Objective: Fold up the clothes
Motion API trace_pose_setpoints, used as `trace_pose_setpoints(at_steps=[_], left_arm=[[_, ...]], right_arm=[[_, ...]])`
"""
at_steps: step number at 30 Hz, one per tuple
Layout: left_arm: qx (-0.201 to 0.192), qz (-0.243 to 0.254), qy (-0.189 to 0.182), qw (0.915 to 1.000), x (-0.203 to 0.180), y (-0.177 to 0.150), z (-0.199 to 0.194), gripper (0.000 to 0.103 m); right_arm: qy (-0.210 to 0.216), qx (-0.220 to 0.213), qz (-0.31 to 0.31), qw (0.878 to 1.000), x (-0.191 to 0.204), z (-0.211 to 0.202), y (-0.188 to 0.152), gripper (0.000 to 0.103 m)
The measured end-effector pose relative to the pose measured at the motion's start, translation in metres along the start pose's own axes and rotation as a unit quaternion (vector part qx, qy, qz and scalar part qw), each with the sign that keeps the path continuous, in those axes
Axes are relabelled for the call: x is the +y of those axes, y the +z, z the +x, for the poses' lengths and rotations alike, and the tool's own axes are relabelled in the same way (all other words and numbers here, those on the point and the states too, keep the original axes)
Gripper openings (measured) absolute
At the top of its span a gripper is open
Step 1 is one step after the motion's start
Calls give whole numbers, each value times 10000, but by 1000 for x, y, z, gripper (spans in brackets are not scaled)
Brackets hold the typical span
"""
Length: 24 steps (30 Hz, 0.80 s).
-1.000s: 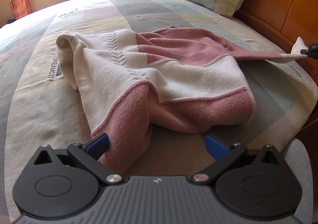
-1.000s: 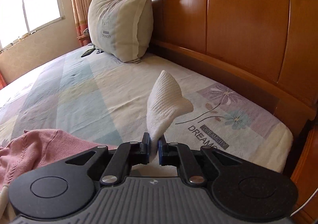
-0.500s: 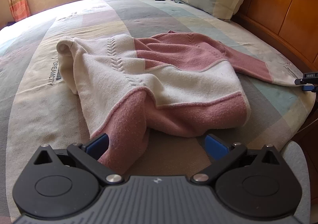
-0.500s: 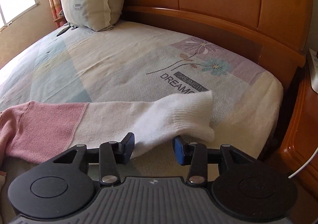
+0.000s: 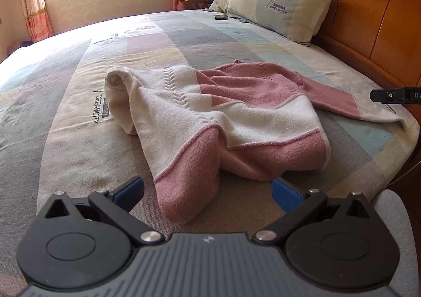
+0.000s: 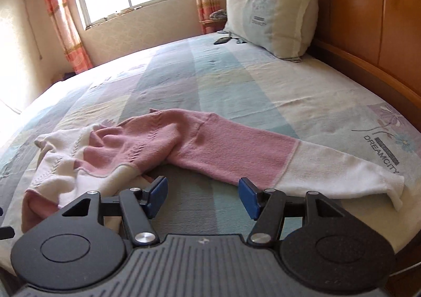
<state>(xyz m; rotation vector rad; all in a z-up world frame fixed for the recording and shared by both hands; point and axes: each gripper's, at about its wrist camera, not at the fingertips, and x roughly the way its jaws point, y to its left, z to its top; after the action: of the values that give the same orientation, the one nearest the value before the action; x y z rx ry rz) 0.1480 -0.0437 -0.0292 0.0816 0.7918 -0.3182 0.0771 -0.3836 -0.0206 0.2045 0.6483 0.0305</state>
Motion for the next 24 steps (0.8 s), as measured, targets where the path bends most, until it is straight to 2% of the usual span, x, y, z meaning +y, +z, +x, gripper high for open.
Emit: trace_pose_setpoints(at_steps=[4,8,9,11,14,15,18,19,21,24], left_arm=[[46,129,-64,9999,11,2,14,102],[216,339,-309,9987,15,3,41,102],[259,391,-371,9982,16,3,48,102],[344,496,-493,9970,18,4,62,102],[471,652,-676,9945,20,5,82,102],[513,705,-737,9935,21,5,89,102],[647,843,-900,9903,24,6,108,103],[724,837,-886,9899,23,9,109,103],[990,856,-869,9876,23,17,113,103],[1285,827,-892,9842,24,26,118,103]], right_arm=[[736,76,-829,9938,63,16,0,72],[1305,227,-1602,9781,113,61,7,72],[1409,298,-1692,9750,120,74,9,73],[1530,714,-1824,9686,130,113,11,73],[1326,1406,-2086,9587,132,160,2,73],[1324,1557,-2083,9565,130,168,0,76],[1500,1798,-1824,9549,127,173,3,92],[1505,1878,-1797,9538,128,174,4,94],[1447,2106,-1823,9494,135,180,5,103],[1255,2308,-1707,9496,145,189,9,103]])
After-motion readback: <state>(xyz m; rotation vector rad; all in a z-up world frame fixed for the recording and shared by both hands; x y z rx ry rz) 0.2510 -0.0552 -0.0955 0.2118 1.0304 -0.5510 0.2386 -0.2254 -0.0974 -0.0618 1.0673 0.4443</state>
